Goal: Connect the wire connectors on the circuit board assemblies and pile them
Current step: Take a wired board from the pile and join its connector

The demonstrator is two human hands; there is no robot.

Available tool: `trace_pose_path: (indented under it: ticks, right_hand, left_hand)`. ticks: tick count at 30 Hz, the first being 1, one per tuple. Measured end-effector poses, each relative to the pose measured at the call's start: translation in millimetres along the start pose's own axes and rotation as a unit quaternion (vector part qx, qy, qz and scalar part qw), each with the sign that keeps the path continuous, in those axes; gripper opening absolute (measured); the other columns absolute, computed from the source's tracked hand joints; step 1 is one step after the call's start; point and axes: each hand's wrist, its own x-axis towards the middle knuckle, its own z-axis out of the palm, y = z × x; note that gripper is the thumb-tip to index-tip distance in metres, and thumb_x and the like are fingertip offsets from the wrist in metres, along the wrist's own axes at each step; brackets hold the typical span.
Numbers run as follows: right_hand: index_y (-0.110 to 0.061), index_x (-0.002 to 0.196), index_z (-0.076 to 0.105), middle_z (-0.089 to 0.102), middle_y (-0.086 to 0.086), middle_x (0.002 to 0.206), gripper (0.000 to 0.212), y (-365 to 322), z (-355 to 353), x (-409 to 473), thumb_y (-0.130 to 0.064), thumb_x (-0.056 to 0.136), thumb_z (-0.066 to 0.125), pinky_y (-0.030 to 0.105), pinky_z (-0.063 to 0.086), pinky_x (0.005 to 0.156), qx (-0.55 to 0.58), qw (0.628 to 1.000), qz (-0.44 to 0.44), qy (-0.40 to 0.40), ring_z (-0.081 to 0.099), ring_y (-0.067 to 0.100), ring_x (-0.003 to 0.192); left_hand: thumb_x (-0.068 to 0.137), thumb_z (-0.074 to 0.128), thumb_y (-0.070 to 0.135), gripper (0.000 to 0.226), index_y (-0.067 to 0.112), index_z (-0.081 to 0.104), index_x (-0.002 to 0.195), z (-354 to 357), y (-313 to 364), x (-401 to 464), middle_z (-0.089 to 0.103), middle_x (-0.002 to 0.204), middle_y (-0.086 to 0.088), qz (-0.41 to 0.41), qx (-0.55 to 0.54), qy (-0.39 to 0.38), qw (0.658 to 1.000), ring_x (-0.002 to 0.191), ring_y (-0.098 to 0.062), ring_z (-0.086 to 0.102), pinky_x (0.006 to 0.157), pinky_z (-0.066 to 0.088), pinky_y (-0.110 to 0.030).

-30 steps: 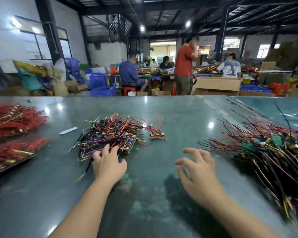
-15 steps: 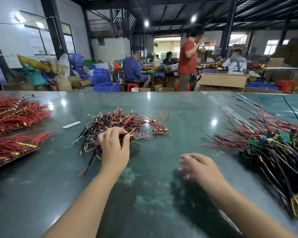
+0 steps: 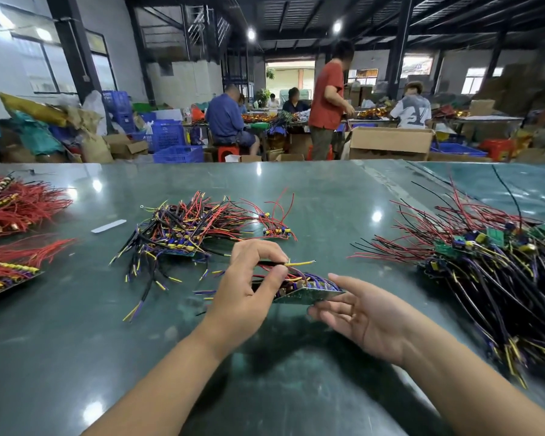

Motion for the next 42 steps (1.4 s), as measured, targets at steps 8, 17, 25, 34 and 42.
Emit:
trace_pose_path:
  ticks: [8,17,25,34,42]
  right_hand:
    - [0.008,0.085,0.067,0.072,0.019,0.091,0.023,-6.2,0.1,0.5,0.005,0.063,0.063,0.03,0.059,0.069,0.163,0.977,-0.127,-0.049,0.072,0.02,0.074]
    - [-0.004,0.128,0.051,0.065,0.012,0.115,0.054,-7.9,-1.1,3.2,0.005,0.076,0.059,0.023,0.053,0.083,0.158,0.959,-0.226,-0.061,0.066,0.015,0.089]
    - [0.0,0.104,0.059,0.073,0.01,0.085,0.036,4.2,4.1,3.3,0.0,0.068,0.063,0.017,0.055,0.061,0.075,0.966,-0.232,-0.082,0.07,0.012,0.068]
    - [-0.009,0.1,0.058,0.073,0.005,0.083,0.035,5.4,0.2,8.2,-0.005,0.066,0.067,0.02,0.055,0.055,0.035,0.973,-0.219,-0.067,0.067,0.011,0.064]
    - [-0.005,0.112,0.061,0.069,0.008,0.099,0.043,10.6,-0.7,8.4,-0.004,0.07,0.066,0.019,0.053,0.057,-0.018,0.975,-0.211,-0.067,0.067,0.009,0.071]
  left_hand:
    - [0.085,0.063,0.022,0.01,0.028,0.062,0.093,-5.3,5.1,5.5,0.057,0.107,0.013,0.065,0.098,0.053,0.992,0.109,-0.022,0.051,0.099,0.038,-0.034]
    - [0.096,0.049,0.012,0.017,0.018,0.063,0.089,6.1,8.2,5.5,0.066,0.078,0.004,-0.326,-0.193,0.055,0.924,0.072,-0.01,0.06,0.061,0.051,-0.018]
    - [0.079,0.054,0.034,0.026,0.013,0.065,0.088,7.8,3.4,2.1,0.072,0.083,-0.005,-0.365,-0.348,-0.026,0.863,0.071,-0.011,0.067,0.067,0.057,-0.026]
    - [0.075,0.049,0.021,0.028,0.019,0.076,0.082,5.1,2.2,2.2,0.073,0.094,-0.007,-0.382,-0.445,-0.073,0.806,0.085,-0.017,0.067,0.085,0.054,-0.036]
    - [0.069,0.046,0.016,0.038,0.01,0.068,0.099,-1.5,-4.7,1.3,0.07,0.099,-0.011,-0.443,-0.435,-0.146,0.77,0.083,-0.023,0.067,0.078,0.055,-0.037]
